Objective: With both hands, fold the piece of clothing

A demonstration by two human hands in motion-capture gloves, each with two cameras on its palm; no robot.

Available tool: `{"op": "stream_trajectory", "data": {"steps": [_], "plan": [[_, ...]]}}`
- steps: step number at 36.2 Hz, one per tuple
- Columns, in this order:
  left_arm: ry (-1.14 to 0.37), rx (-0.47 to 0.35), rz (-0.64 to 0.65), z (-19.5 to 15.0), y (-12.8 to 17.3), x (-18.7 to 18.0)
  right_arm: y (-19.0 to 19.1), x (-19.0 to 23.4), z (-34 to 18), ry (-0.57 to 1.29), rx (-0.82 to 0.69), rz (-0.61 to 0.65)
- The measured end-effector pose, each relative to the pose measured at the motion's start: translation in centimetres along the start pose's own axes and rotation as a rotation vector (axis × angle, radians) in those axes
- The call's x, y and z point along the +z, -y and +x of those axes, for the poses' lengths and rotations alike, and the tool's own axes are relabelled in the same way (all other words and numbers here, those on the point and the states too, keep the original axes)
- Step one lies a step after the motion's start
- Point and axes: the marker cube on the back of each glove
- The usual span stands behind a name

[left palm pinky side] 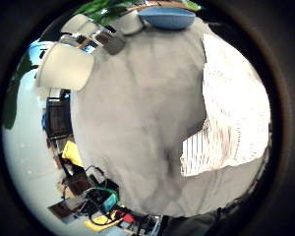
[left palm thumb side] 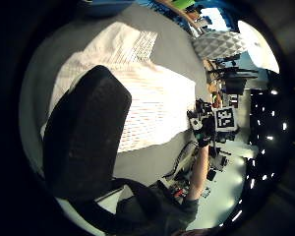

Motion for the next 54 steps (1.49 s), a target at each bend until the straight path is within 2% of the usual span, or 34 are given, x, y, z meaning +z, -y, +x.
{"op": "stream_trajectory", "data": {"steps": [3,6,10,14,17,22,25,28,32,35,39,42,44,49,54], "plan": [[-0.015,0.029,-0.021,0.1,-0.6,-1.2,2.6,1.9,-0.8,0.129,-0.025,0.073],[0.013,0.014,-0.006,-0.4,-0.7,-1.9,0.4,0.4,-1.4,0.187,-0.009,0.115],[0.045,-0.021,0.010,-1.5,-0.9,-2.6,-3.0,-2.9,-2.0,0.145,0.029,0.105],[0.032,-0.032,-0.021,-2.5,-1.7,-3.5,1.1,-3.8,-4.2,0.140,-0.012,0.088],[0.016,-0.036,-0.022,-3.2,-2.0,-4.5,1.8,-6.6,-6.6,0.175,-0.056,0.117],[0.009,-0.062,0.045,-4.5,-2.1,-6.3,-1.8,-12.1,-12.7,0.229,-0.157,0.178],[0.007,-0.091,0.063,-5.4,-2.8,-7.4,-4.5,-11.3,-17.3,0.237,-0.226,0.121],[0.019,-0.128,0.121,-6.5,-3.4,-8.5,-8.8,-9.7,-23.7,0.251,-0.322,0.026],[0.026,-0.141,0.153,-7.7,-4.3,-9.1,-13.9,-6.7,-30.2,0.292,-0.397,-0.193],[0.019,-0.141,0.140,-9.0,-3.8,-8.4,-15.0,-4.5,-32.2,0.441,-0.461,-0.309],[0.017,-0.162,0.109,-11.1,-2.5,-7.0,-14.6,-5.0,-32.5,0.670,-0.551,-0.311],[0.043,-0.194,0.163,-11.0,-4.5,-8.8,-14.3,-7.3,-31.6,0.735,-0.571,-0.267],[0.035,-0.195,0.160,-11.1,-4.7,-8.8,-13.7,-8.8,-30.6,0.732,-0.573,-0.186],[-0.005,-0.173,0.056,-12.5,-1.3,-5.8,-12.9,-12.3,-27.6,0.677,-0.552,-0.084],[0.005,-0.168,0.041,-12.2,-1.9,-6.3,-10.4,-16.7,-22.9,0.638,-0.618,0.087]]}}
